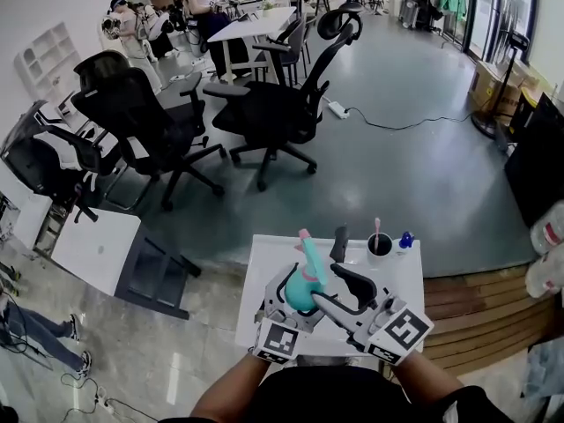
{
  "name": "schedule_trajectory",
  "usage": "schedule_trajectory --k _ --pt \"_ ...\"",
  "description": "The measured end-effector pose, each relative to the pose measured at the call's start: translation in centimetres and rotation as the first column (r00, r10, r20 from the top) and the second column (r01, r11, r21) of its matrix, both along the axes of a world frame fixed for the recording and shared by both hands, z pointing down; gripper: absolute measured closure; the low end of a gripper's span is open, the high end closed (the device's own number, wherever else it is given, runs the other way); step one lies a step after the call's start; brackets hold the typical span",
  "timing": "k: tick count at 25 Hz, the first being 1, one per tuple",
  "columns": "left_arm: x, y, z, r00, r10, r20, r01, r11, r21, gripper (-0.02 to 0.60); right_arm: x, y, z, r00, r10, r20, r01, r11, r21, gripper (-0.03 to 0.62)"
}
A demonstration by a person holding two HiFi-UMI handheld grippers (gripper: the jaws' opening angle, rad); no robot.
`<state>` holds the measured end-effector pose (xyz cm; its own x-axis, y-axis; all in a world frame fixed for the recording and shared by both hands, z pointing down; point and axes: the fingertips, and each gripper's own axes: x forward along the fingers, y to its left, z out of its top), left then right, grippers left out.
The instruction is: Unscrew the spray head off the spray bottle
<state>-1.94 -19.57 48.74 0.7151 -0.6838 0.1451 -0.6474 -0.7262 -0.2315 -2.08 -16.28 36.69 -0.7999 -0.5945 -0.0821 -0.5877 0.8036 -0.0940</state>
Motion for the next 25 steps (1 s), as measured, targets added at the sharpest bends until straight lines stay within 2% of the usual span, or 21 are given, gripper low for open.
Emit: schedule_trajectory --k 5,9,11,14,17,21,23,25 --pt "-0.2 -0.5 0.1 0.997 -0.075 0.031 0.074 0.997 0.033 0.129 -0.5 -0.7 -0.4 0.999 0.044 0.001 -0.044 0.999 -0.005 0.404" --pt "0.2 -0.5 0.2 0.996 -0.077 0.045 0.075 0.996 0.049 0.129 -0.8 -1.4 -0.2 0.997 0.072 0.009 -0.072 0.997 -0.028 0.396" --pt "0.3 -0.5 0.2 0.996 -0.074 0.044 0.072 0.996 0.051 0.129 -0.8 -1.4 -0.2 0.997 0.073 0.01 -0.073 0.997 -0.03 0.454" --pt "0.5 -0.1 -0.2 0.998 -0.049 0.03 0.048 0.998 0.044 0.129 -0.6 -1.2 -0.5 0.998 0.055 0.006 -0.055 0.998 -0.028 0.459" --pt "1.2 0.7 -1.1 0.999 0.049 0.004 -0.049 0.998 0.034 0.129 -0.6 -0.8 -0.9 1.0 0.013 -0.012 -0.013 1.0 -0.006 0.462" --pt "2.1 2.1 -2.5 0.976 0.217 -0.028 -0.216 0.975 0.052 0.129 -0.5 0.2 -1.6 0.995 -0.093 -0.038 0.095 0.994 0.05 0.462" --pt "2.5 3.3 -2.3 0.946 0.324 -0.025 -0.323 0.945 0.048 0.129 -0.5 1.1 -1.8 0.983 -0.178 -0.043 0.181 0.981 0.075 0.462" --pt "3.0 4.9 -2.9 0.899 0.436 -0.045 -0.434 0.9 0.045 0.129 -0.6 2.4 -2.0 0.958 -0.284 -0.049 0.287 0.956 0.056 0.462"
